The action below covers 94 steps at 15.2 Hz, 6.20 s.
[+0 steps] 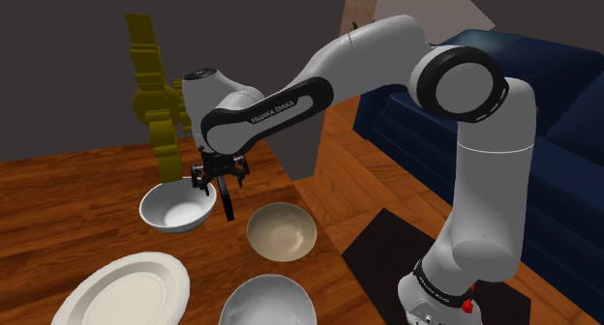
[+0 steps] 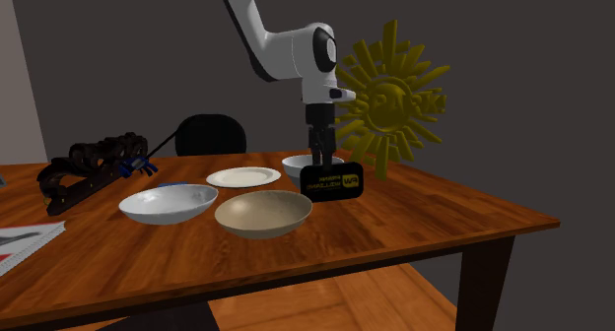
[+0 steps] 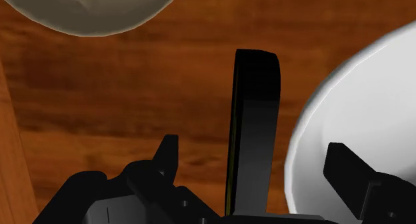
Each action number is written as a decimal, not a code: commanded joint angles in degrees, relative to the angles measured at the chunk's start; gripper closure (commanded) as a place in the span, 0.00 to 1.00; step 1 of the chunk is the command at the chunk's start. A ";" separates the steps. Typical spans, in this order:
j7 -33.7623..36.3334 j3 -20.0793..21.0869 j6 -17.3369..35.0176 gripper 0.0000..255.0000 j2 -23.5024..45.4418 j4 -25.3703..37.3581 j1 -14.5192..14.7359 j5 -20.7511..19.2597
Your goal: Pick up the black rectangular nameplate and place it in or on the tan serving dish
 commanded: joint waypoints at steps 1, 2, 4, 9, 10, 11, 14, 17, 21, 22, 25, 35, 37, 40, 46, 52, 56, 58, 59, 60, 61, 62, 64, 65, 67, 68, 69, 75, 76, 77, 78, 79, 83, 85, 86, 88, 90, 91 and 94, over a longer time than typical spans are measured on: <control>0.28 -0.16 0.96 0.00 0.75 -0.24 0.13 -0.37; 0.28 -0.16 0.96 0.00 0.75 -0.25 0.13 -0.37; 0.28 -0.16 0.96 0.00 0.75 -0.24 0.13 -0.37; 0.28 -0.16 0.95 0.00 0.75 -0.24 0.13 -0.37; 0.28 -0.16 0.95 1.00 0.75 -0.24 0.13 -0.37; 0.28 -0.16 0.95 1.00 0.75 -0.24 0.13 -0.37; 0.29 -0.15 0.94 1.00 0.74 -0.24 0.14 -0.37; 0.28 -0.16 0.96 1.00 0.77 -0.23 0.14 -0.38; -0.02 0.01 -0.28 1.00 0.04 0.35 0.04 0.02; -0.16 0.09 -0.91 1.00 -0.28 0.68 0.00 0.20; -0.58 0.31 -2.82 1.00 -1.23 1.73 -0.11 0.73; -1.80 0.85 -9.47 1.00 -3.70 6.17 -0.28 2.14; -2.01 0.93 -10.85 1.00 -4.06 7.24 -0.27 2.35; -2.30 1.04 -12.96 1.00 -4.51 8.96 -0.24 2.63; -2.94 1.86 -12.91 1.00 -12.37 1.68 -1.42 5.62; -4.77 2.34 -11.43 1.00 -27.02 -13.05 -2.02 11.79; -6.10 1.92 -12.19 1.00 -36.60 -21.11 -1.01 15.76; -6.63 1.57 -13.09 1.00 -41.34 -24.69 -0.16 17.56; -6.85 1.38 -13.66 1.00 -43.70 -26.37 0.33 18.41; -7.07 1.14 -14.49 1.00 -46.63 -28.36 0.99 19.41; -7.00 1.18 -13.70 1.00 -46.52 -29.05 1.08 19.42; -6.95 1.28 -12.91 1.00 -46.41 -29.72 1.11 19.44; -6.86 1.49 -11.33 1.00 -46.14 -31.04 1.14 19.49; -6.80 1.60 -10.54 1.00 -45.98 -31.69 1.16 19.50; -6.68 1.83 -8.94 1.00 -45.63 -32.95 1.18 19.53; -6.62 1.95 -8.13 1.00 -45.43 -33.56 1.19 19.53; -6.55 2.07 -7.32 1.00 -45.21 -34.16 1.19 19.53; -6.04 2.84 -2.39 1.00 -43.59 -37.54 1.15 19.42; -5.94 2.98 -1.55 1.00 -43.26 -38.06 1.14 19.38; -5.83 3.12 -0.71 1.00 -42.92 -38.57 1.11 19.33; -5.72 3.26 0.14 1.00 -42.56 -39.07 1.09 19.28; -5.60 3.40 0.99 1.00 -42.19 -39.56 1.06 19.21; -5.38 3.65 2.45 1.00 -41.50 -40.38 1.00 19.08; -5.38 3.65 2.45 1.00 -41.50 -40.38 1.00 19.08; -5.38 3.65 2.45 1.00 -41.50 -40.38 1.00 19.08; -5.38 3.65 2.45 1.00 -41.50 -40.38 1.00 19.08; -5.38 3.65 2.45 0.00 -41.50 -40.37 1.00 19.08; -5.38 3.65 2.45 0.00 -41.50 -40.37 1.00 19.08; -5.38 3.65 2.45 0.00 -41.50 -40.37 1.00 19.08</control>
